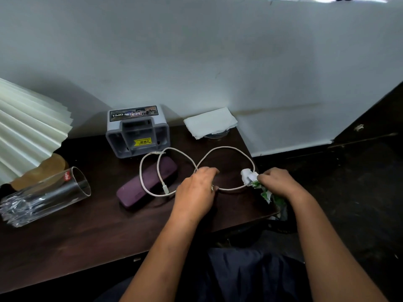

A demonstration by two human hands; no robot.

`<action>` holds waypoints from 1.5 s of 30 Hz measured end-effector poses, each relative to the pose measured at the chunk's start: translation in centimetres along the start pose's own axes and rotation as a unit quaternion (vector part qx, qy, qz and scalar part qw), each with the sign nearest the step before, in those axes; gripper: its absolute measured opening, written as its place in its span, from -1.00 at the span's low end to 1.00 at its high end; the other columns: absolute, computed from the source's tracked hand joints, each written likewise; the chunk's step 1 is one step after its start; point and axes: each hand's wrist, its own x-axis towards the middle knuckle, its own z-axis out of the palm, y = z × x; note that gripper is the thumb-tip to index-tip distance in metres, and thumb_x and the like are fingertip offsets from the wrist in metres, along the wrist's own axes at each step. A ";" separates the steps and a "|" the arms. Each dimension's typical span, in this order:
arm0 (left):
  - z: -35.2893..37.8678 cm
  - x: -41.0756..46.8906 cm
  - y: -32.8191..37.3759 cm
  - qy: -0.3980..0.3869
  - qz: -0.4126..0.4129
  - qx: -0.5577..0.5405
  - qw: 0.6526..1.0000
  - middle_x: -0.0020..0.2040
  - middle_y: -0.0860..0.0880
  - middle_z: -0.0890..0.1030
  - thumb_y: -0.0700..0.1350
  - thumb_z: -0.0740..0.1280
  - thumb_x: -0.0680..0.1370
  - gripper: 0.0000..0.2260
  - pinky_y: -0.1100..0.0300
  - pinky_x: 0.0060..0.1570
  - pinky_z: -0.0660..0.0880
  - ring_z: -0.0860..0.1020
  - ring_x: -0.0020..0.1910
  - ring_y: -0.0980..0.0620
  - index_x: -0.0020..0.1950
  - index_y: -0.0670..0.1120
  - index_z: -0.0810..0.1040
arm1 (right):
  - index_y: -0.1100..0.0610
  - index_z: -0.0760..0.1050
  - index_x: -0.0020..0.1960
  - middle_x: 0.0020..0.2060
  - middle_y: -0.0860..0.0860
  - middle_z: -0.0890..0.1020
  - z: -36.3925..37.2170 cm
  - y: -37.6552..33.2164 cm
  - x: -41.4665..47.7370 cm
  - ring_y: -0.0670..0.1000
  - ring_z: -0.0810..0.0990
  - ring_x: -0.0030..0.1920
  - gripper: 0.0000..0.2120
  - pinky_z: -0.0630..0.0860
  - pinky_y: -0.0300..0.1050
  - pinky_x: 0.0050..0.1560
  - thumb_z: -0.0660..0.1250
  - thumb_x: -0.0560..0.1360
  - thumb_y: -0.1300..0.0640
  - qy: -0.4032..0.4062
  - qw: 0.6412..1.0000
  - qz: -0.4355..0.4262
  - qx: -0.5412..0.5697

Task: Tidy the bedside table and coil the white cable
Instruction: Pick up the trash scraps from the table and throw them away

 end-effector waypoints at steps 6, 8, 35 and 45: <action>3.5 0.5 2.8 -0.100 0.033 0.005 0.994 0.48 0.08 0.25 -0.08 0.25 0.53 -0.43 -0.01 0.20 0.42 0.42 0.33 -0.10 0.49 0.11 0.10 | 0.11 0.36 -0.22 -0.25 0.02 0.49 0.5 0.0 0.3 -0.03 0.44 -0.29 -0.71 0.30 -0.16 -0.38 0.32 0.43 -0.09 -0.004 0.999 -0.039 -0.023; 3.9 0.8 3.5 -0.107 0.027 0.013 0.994 0.43 0.02 0.31 -0.07 0.27 0.53 -0.38 -0.05 0.12 0.44 0.46 0.27 -0.15 0.51 0.08 0.03 | 0.11 0.33 -0.03 -0.18 0.02 0.50 0.5 0.1 0.5 0.01 0.48 -0.20 -0.64 0.35 -0.15 -0.30 0.36 0.40 -0.12 -0.020 0.999 -0.047 -0.018; 3.0 3.7 3.4 0.007 -0.140 -0.295 0.945 0.05 -0.14 0.63 -0.09 0.20 0.59 -0.77 0.17 -0.04 0.42 0.57 0.02 -0.10 0.19 -0.01 0.55 | 0.06 0.37 0.25 -0.01 0.22 0.55 0.5 -0.2 0.7 0.19 0.52 -0.13 -0.68 0.48 -0.03 -0.13 0.08 0.53 0.22 0.080 0.985 -0.133 -0.075; 2.6 3.7 10.1 0.057 -0.160 -0.536 0.827 0.00 -0.07 0.48 0.13 0.21 0.54 -0.82 0.16 -0.05 0.42 0.44 -0.11 0.09 -0.06 0.05 0.50 | 0.05 0.57 -0.04 -0.01 0.06 0.65 0.6 0.5 -1.4 0.09 0.61 0.05 -0.86 0.50 0.03 0.12 0.23 0.56 0.09 0.110 0.876 -0.059 0.467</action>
